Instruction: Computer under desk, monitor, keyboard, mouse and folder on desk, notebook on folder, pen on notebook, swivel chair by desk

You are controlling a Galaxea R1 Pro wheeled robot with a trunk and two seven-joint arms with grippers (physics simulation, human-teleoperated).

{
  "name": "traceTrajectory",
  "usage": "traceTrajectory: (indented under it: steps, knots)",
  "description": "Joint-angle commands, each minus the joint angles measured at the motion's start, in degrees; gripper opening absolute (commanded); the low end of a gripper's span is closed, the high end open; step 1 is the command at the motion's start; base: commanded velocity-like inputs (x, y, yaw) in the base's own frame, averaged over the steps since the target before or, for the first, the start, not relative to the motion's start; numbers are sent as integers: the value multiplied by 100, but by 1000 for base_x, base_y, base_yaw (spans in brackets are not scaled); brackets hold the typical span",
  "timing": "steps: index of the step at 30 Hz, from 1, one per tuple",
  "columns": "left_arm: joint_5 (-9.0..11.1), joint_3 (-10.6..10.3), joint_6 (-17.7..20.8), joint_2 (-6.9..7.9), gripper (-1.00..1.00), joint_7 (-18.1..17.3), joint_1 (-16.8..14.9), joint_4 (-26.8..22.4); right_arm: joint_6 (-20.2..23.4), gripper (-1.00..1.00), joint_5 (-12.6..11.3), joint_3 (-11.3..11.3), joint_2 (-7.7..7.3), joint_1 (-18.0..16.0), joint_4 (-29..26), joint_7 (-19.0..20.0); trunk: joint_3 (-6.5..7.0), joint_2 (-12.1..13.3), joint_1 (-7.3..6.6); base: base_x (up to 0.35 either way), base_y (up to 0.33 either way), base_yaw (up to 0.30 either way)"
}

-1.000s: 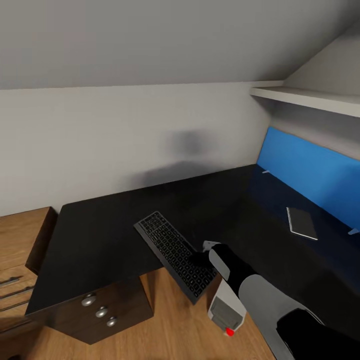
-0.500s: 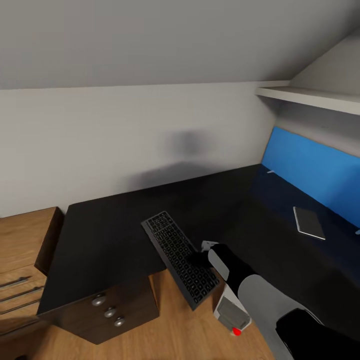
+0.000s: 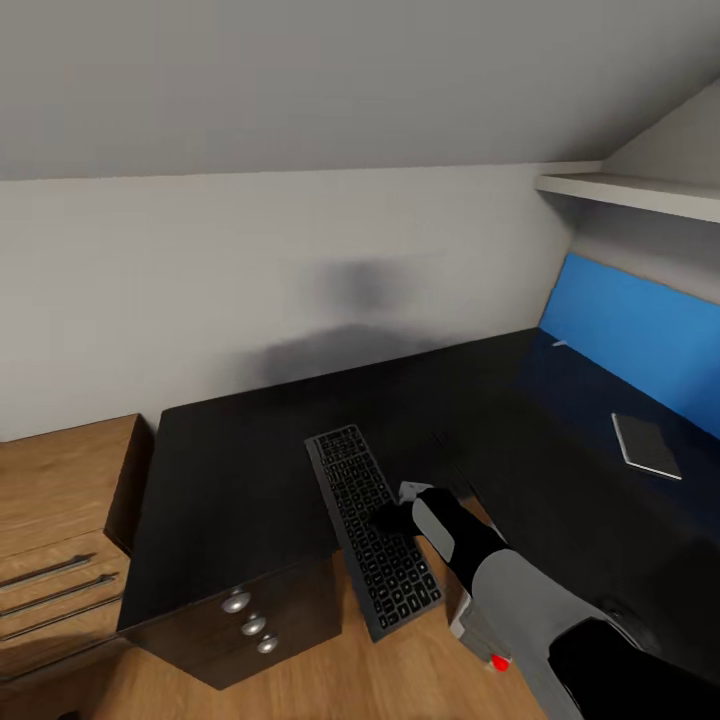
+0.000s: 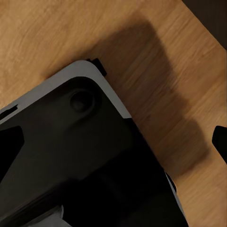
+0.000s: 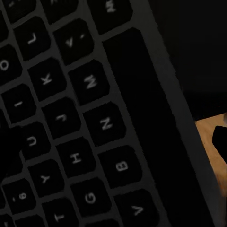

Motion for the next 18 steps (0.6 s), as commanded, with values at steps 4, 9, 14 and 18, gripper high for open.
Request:
traceTrajectory:
  steps: [4,9,14,18]
  knots:
    - [37,-12,4,6,100,43,1,-15,16,100,-61,38,-3,-4,-13,-51,-5,-5,1,0,31,0]
    - [37,-21,0,6,100,40,1,-15,16,100,-61,38,-6,-4,-14,-51,-5,-5,1,-11,9,0]
    - [37,-15,4,6,100,34,1,-15,16,100,-61,38,-7,-4,-16,-51,-5,-5,1,-196,4,0]
    - [37,-15,4,6,100,43,1,-15,16,100,-61,36,-7,-4,-17,-51,-5,-5,1,-140,9,0]
